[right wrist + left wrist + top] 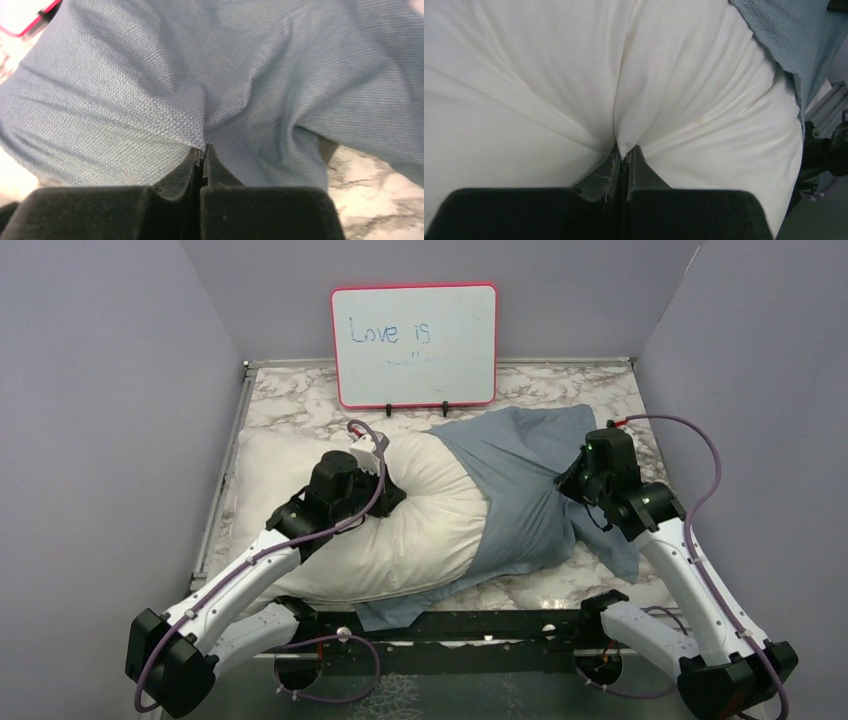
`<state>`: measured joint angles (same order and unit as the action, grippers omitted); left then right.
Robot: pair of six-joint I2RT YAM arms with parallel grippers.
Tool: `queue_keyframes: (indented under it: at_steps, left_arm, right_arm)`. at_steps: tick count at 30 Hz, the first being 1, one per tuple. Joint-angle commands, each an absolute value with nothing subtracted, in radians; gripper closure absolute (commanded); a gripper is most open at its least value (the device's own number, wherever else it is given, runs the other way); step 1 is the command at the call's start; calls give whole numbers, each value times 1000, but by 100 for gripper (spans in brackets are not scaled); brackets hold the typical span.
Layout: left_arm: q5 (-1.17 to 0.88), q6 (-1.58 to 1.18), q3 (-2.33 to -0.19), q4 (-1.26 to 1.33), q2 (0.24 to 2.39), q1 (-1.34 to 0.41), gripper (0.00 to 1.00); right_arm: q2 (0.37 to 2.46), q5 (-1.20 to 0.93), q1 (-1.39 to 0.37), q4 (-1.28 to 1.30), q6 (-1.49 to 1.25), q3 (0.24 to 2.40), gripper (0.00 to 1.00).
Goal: Remove the pillowcase from the pillow
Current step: Remove the pillow from the pillowcase.
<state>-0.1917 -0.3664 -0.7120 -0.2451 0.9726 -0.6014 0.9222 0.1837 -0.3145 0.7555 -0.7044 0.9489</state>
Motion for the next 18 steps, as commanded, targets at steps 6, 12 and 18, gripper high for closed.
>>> queue_keyframes:
  at_steps: [6, 12, 18]
  left_arm:
    - [-208, -423, -643, -481, 946, -615, 100]
    - [-293, -402, -630, -440, 912, -615, 100]
    - [-345, -394, -629, -431, 901, -615, 100]
  right_arm:
    - [980, 367, -273, 736, -608, 1041, 96]
    - [1031, -140, -273, 581, -559, 1030, 57]
    - [1212, -400, -277, 475, -508, 1166, 28]
